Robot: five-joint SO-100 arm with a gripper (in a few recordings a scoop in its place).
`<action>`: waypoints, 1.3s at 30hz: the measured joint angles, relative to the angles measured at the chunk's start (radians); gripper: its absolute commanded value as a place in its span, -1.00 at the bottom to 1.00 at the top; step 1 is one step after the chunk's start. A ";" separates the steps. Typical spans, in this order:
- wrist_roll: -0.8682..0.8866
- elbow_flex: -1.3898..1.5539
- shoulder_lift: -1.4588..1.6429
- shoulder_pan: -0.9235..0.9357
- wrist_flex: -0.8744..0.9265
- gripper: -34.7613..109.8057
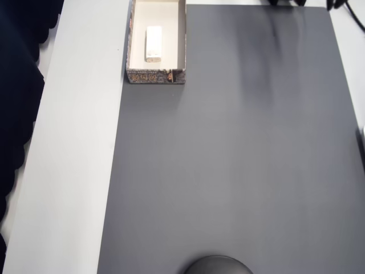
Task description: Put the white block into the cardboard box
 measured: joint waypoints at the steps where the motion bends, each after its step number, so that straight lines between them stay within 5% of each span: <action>1: 0.000 0.035 0.040 0.003 0.000 -0.54; 22: 0.098 0.632 0.676 0.048 -0.130 -0.54; 39: 0.060 0.801 0.790 0.048 -0.227 -0.54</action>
